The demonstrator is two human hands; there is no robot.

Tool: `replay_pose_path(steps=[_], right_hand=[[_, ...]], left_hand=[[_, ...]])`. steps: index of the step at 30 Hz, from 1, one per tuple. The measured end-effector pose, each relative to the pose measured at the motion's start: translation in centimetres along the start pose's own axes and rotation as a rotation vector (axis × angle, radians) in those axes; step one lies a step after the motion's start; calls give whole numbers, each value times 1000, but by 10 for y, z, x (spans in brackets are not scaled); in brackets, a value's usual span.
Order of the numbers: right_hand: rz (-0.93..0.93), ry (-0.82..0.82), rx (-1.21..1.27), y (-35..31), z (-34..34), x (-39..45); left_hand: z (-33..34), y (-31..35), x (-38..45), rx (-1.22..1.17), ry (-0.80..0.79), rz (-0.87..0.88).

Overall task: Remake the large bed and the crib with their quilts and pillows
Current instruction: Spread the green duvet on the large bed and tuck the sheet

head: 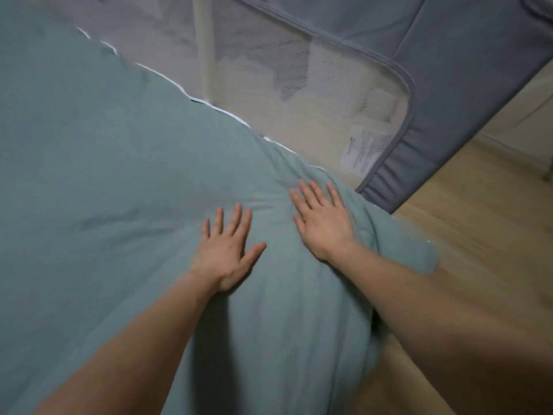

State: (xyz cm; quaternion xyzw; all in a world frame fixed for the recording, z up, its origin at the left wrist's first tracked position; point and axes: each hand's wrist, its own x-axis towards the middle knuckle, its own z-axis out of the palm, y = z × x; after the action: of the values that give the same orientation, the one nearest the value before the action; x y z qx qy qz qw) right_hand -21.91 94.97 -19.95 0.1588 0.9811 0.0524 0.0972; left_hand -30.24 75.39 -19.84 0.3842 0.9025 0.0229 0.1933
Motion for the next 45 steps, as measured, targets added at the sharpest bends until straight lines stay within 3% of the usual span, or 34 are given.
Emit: replay_pose_path(steps=[3, 5, 7, 11, 14, 17, 19, 21, 25, 27, 31, 33, 35, 36, 39, 45], right_hand=[[425, -139, 204, 61, -16, -30], [586, -214, 405, 93, -19, -54], [669, -270, 633, 125, -17, -75], [589, -125, 1093, 151, -12, -94], [499, -32, 1073, 156, -8, -97], [449, -174, 963, 166, -8, -96], [339, -331, 926, 173, -12, -94], [228, -373, 881, 188, -23, -92], [444, -10, 983, 216, -23, -90], [557, -64, 969, 218, -2, -90], [630, -271, 858, 190, 35, -71], [662, -73, 871, 183, 40, -74], [567, 203, 1053, 168, 43, -92], [483, 224, 1152, 158, 44, -106], [384, -51, 1287, 152, 55, -132], [208, -543, 916, 251, 17, -124]], left_hand=[[-23, 62, 26, 23, 1, 455], [-36, 97, 40, 3, 63, 454], [-42, 129, 51, -28, 13, 356], [-35, 174, 56, 17, -70, 337], [-19, 200, 54, 54, -66, 304], [-6, 214, 55, 89, -27, 218], [-3, 217, 56, 90, 26, 127], [-4, 227, 59, 71, 46, 28], [-19, 249, 72, 11, 116, -38], [-24, 264, 76, 76, 111, -58], [-17, 267, 85, 150, -115, -161], [-9, 268, 83, 112, -145, -170], [-7, 269, 84, 98, -136, -164], [-7, 270, 83, 97, -137, -158], [-9, 285, 75, 96, -173, -114], [-48, 354, 73, 263, -594, 26]])
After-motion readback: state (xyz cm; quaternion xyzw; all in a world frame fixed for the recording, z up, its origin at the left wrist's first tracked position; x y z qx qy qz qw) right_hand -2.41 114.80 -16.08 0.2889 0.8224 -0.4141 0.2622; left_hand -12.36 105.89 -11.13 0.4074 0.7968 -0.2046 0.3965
